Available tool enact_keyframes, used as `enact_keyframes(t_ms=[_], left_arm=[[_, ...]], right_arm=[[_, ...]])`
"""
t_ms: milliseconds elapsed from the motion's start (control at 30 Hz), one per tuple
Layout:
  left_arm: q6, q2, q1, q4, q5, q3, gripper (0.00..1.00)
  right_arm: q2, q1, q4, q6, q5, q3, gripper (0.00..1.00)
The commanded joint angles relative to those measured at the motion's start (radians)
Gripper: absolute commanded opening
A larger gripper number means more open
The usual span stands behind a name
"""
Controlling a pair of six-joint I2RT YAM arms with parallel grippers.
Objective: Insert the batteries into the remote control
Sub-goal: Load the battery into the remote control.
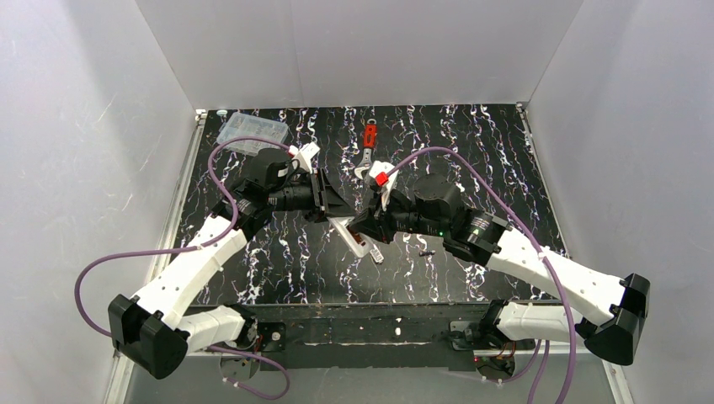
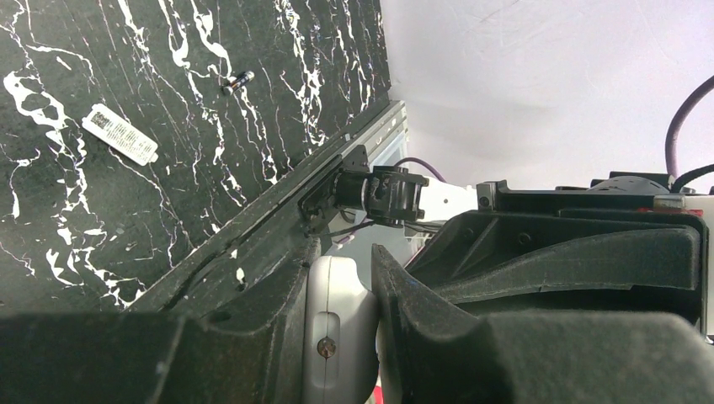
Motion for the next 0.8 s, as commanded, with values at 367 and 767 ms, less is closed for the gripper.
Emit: enact_keyframes(t_ms=[367, 767], left_arm=[[0.018, -0.008, -0.006, -0.048, 0.070, 0.065, 0.00], [0.011, -0.001, -0.006, -0.034, 0.076, 0.064, 0.00]], right_arm=[[0.006, -0.003, -0.052, -0.064, 0.032, 0.047, 0.01], [0.033, -0.002, -0.061, -0.061, 0.039, 0.063, 0.10]])
